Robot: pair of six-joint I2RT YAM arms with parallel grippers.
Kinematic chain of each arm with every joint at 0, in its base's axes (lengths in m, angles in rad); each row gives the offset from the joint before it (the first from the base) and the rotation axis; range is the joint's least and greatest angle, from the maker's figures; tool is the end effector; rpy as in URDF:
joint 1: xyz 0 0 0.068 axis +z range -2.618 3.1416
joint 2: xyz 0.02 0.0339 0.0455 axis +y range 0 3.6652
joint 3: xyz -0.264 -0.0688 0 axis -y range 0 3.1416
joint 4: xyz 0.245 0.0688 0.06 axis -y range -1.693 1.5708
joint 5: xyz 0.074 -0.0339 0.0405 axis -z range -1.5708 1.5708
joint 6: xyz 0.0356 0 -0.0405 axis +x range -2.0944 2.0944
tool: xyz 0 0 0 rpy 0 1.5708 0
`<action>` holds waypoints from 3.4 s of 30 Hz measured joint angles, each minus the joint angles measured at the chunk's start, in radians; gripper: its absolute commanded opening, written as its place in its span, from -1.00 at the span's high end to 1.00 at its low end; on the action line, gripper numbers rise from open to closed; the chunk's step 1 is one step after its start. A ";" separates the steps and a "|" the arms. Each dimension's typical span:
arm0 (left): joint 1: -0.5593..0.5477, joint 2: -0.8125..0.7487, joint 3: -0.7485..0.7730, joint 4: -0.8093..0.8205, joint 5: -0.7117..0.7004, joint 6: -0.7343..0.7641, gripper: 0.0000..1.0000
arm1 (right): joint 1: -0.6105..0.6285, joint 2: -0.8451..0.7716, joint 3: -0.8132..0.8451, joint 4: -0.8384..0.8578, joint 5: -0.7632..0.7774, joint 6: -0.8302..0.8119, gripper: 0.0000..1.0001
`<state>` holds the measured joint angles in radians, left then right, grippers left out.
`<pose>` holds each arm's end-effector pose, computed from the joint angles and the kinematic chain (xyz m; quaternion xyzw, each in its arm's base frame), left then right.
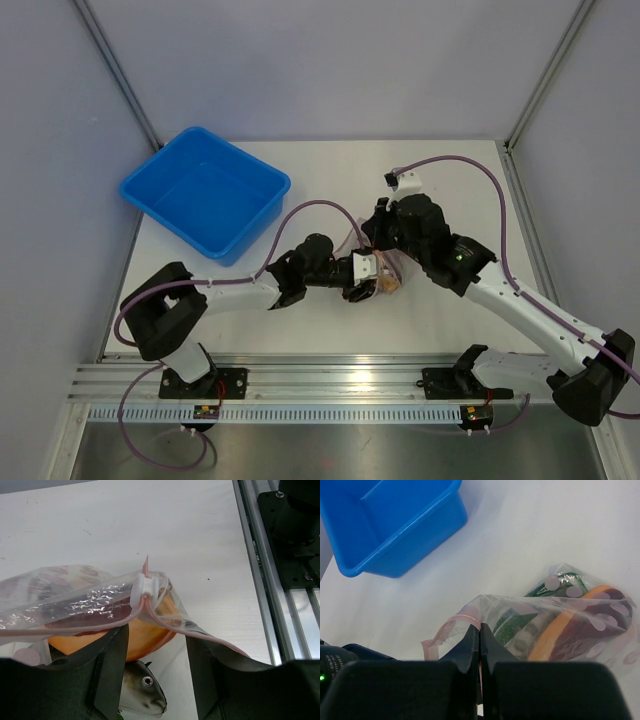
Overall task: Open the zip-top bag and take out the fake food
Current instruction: Open the zipper of the food storage bag at the center of the board, then adjust the zipper food storage bag at the center of the board.
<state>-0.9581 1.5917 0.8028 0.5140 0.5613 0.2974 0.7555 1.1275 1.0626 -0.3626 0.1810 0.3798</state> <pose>0.1806 -0.2898 0.2176 0.5853 0.5219 -0.3970 0.4769 0.1895 0.1697 0.3508 -0.1084 0.8320 0.2256 0.4952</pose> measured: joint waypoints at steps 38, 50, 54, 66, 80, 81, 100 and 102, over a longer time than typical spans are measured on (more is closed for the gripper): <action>0.094 0.019 -0.035 0.062 -0.174 -0.109 1.00 | 0.000 -0.112 -0.068 0.099 0.108 -0.008 -0.48; 0.090 0.031 -0.051 0.060 -0.164 -0.133 0.95 | -0.264 0.049 -0.053 0.060 0.131 0.048 -0.99; 0.087 0.031 -0.074 0.058 -0.159 -0.152 0.74 | -0.337 0.098 -0.064 0.030 0.080 0.096 -0.99; -0.045 0.031 -0.064 -0.073 -0.232 -0.145 0.03 | -0.426 0.203 -0.121 0.020 -0.148 0.315 -0.99; -0.132 0.016 -0.066 -0.096 -0.461 -0.027 -0.25 | -0.428 0.324 -0.136 0.060 -0.257 0.366 -0.99; -0.138 0.016 -0.066 -0.094 -0.472 -0.020 -0.26 | -0.428 0.340 -0.136 0.061 -0.264 0.369 -0.99; -0.320 0.186 -0.036 -0.004 -0.877 0.310 -0.44 | -0.428 0.381 -0.126 0.111 -0.299 0.375 -0.99; -0.334 0.195 -0.036 0.025 -0.918 0.333 -0.48 | -0.428 0.381 -0.126 0.112 -0.299 0.375 -0.99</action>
<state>-1.2919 1.7870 0.7666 0.5388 -0.3565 0.6300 0.3279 1.5085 0.9371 -0.2504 -0.1181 0.7547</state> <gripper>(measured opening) 0.717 0.993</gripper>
